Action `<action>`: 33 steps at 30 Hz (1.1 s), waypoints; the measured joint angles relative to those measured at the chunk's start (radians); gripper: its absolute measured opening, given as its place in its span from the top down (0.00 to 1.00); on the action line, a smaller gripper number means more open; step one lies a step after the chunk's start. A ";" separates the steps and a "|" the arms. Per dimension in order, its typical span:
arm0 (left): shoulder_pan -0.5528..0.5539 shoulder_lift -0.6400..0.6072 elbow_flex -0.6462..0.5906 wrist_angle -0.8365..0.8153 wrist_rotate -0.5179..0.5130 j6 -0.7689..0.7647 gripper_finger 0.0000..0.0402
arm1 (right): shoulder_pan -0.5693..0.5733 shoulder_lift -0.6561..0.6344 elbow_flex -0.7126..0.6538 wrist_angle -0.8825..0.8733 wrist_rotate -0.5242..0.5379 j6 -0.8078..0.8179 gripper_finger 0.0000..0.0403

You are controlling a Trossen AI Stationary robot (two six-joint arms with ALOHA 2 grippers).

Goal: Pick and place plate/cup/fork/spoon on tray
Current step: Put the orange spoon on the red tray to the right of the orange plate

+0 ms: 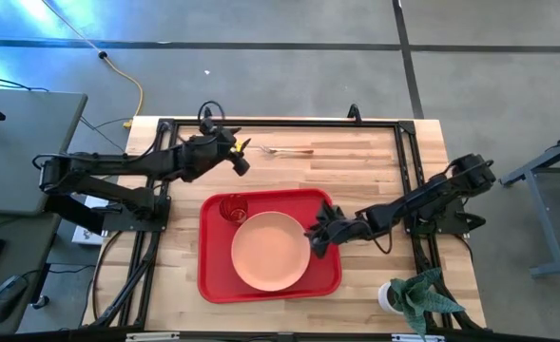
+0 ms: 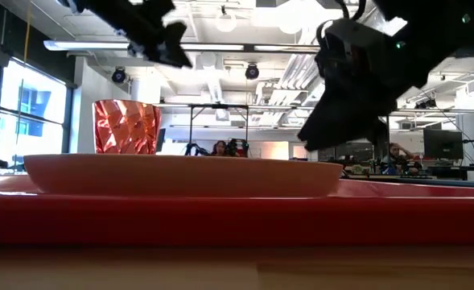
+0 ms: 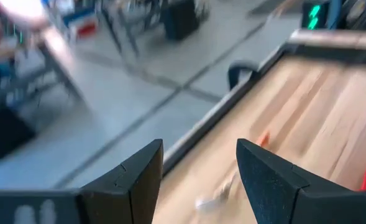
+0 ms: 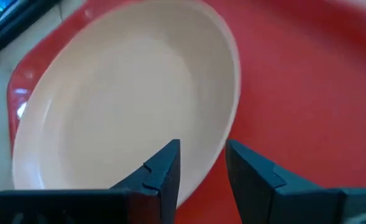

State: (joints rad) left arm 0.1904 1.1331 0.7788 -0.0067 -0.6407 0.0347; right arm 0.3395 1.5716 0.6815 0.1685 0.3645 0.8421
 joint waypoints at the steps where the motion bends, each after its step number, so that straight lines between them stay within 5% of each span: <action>1: 0.010 0.003 0.000 -0.048 0.001 -0.038 0.51 | -0.002 -0.021 0.000 -0.012 0.019 -0.019 0.71; 10: 0.167 0.005 0.000 -0.318 -0.062 -0.199 0.51 | -0.032 -0.259 0.000 -0.315 0.296 -0.185 0.71; 16: 0.362 0.084 0.000 -0.121 0.419 -0.068 0.57 | -0.097 -0.341 0.000 -0.563 0.578 -0.156 0.71; 19: 0.447 0.132 0.000 -0.048 0.524 -0.102 0.60 | -0.145 -0.349 0.000 -0.612 0.564 -0.143 0.71; 25: 0.555 0.204 0.000 -0.112 0.380 -0.255 0.62 | -0.211 -0.327 -0.016 -0.635 0.371 -0.135 0.71; 33: 0.734 0.310 0.000 -0.160 0.379 -0.278 0.62 | -0.250 -0.320 -0.028 -0.655 0.397 -0.073 0.71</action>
State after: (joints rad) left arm 0.9244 1.4427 0.7784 -0.1672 -0.2621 -0.2428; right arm 0.0894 1.2516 0.6533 -0.4866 0.7615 0.7695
